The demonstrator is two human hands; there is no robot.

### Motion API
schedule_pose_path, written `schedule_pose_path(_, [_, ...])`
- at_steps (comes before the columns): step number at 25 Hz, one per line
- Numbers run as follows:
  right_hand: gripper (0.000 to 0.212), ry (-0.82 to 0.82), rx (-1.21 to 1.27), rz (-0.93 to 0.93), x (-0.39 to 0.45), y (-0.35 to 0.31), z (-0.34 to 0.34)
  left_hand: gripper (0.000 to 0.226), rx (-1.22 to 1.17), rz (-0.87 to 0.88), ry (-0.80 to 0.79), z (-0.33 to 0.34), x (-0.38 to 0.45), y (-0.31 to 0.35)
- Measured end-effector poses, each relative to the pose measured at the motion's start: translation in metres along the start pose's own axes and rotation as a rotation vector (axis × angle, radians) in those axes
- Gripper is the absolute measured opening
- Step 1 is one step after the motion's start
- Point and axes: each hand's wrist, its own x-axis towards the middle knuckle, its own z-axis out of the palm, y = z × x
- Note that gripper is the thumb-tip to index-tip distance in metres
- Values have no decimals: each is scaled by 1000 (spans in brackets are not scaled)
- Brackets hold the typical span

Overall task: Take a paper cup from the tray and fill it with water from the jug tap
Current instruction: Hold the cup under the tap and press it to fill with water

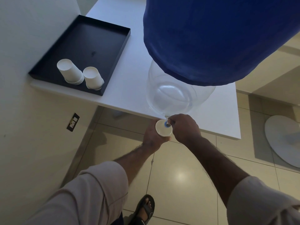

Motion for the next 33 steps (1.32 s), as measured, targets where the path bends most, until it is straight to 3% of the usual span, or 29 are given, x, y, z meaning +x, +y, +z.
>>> schedule_pose_path(33, [23, 2, 29, -7, 3, 8, 5, 80, -30, 31, -6, 5, 1, -9])
